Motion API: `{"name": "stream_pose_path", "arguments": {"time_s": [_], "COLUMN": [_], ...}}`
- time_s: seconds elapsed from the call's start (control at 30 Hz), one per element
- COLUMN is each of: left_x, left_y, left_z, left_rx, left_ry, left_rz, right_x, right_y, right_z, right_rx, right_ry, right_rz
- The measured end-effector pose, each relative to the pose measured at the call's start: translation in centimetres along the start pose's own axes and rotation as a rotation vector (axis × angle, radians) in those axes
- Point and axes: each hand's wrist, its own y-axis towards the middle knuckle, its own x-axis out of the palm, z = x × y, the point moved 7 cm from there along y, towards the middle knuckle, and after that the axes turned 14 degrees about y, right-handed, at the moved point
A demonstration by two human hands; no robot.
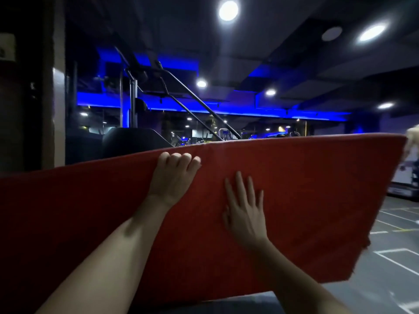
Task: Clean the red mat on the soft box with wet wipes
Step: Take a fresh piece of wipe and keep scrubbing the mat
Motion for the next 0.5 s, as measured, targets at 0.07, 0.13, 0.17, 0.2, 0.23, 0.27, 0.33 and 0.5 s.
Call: {"name": "stream_pose_path", "arguments": {"time_s": [0.07, 0.13, 0.17, 0.2, 0.23, 0.27, 0.33, 0.5], "left_x": [2.2, 4.1, 5.0, 5.8, 6.6, 7.4, 8.9, 12.0], "left_y": [-0.5, -2.9, -4.7, -7.0, -9.5, -11.9, -16.4, -25.5], "left_z": [1.3, 2.3, 2.7, 3.1, 3.5, 3.8, 3.6, 4.3], "left_rx": [-0.023, -0.058, -0.072, -0.072, -0.062, -0.05, -0.09, -0.188], "left_ry": [0.082, 0.057, 0.031, 0.008, -0.013, -0.039, -0.069, -0.099], "left_rz": [-0.146, -0.319, -0.395, -0.459, -0.52, -0.589, -0.727, -0.961], "right_x": [4.1, 7.7, 9.0, 10.2, 11.4, 12.7, 15.7, 24.2], "right_y": [0.0, 0.2, 0.5, 0.8, 1.3, 1.9, 2.8, 1.1], "right_z": [1.1, 2.3, 2.7, 3.1, 3.6, 4.2, 5.1, 6.7], "right_rx": [0.024, 0.068, 0.094, 0.115, 0.136, 0.16, 0.199, 0.255], "right_ry": [0.018, 0.071, 0.097, 0.116, 0.133, 0.158, 0.194, 0.209], "right_rz": [-0.104, -0.171, -0.187, -0.199, -0.216, -0.24, -0.305, -0.494]}}
